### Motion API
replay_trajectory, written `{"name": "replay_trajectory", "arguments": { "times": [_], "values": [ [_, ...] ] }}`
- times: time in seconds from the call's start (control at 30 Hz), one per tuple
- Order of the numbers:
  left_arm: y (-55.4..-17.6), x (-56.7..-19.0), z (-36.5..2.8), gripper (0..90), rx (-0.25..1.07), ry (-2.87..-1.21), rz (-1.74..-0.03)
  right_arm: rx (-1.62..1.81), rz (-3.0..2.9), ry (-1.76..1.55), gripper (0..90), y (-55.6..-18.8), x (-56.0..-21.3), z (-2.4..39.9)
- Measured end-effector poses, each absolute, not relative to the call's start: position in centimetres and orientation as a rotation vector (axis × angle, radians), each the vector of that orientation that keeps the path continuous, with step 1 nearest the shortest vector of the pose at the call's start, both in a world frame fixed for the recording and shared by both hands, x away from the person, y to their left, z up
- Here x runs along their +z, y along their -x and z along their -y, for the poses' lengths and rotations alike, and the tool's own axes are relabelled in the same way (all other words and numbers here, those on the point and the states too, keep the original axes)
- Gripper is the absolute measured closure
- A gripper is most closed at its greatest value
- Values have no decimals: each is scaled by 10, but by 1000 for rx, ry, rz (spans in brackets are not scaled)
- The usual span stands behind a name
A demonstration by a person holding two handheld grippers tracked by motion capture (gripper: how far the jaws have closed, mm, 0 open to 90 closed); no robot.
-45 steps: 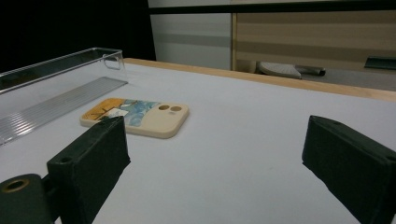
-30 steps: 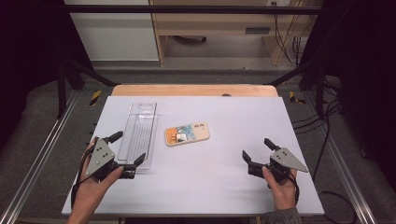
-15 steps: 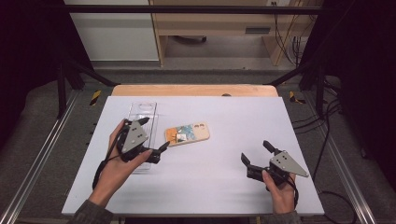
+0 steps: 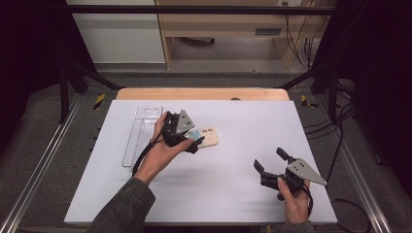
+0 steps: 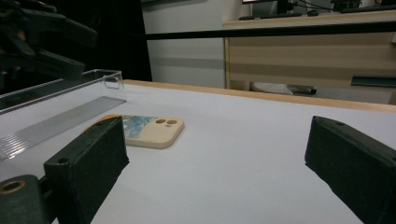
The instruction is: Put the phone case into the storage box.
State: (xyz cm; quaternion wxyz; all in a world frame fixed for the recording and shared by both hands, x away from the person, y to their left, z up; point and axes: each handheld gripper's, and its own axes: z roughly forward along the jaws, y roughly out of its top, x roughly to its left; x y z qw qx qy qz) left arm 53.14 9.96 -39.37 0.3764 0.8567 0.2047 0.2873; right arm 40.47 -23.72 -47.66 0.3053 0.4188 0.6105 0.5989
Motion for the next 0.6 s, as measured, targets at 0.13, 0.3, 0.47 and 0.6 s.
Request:
{"name": "replay_trajectory", "arguments": {
  "times": [0.13,0.3,0.47,0.6],
  "values": [
    [-547,-406,-89,31,695,-2211,-547,1575,-1625,-1090,53,-405,-476,235],
    [-560,-419,-84,37,634,-2217,-596,1585,-1624,-1088,49,-405,-476,235],
    [-572,-434,-80,44,567,-2229,-654,1595,-1636,-1086,47,-405,-476,231],
    [-581,-443,-80,44,534,-2239,-701,1597,-1645,-1078,46,-406,-476,230]
  ]
}}
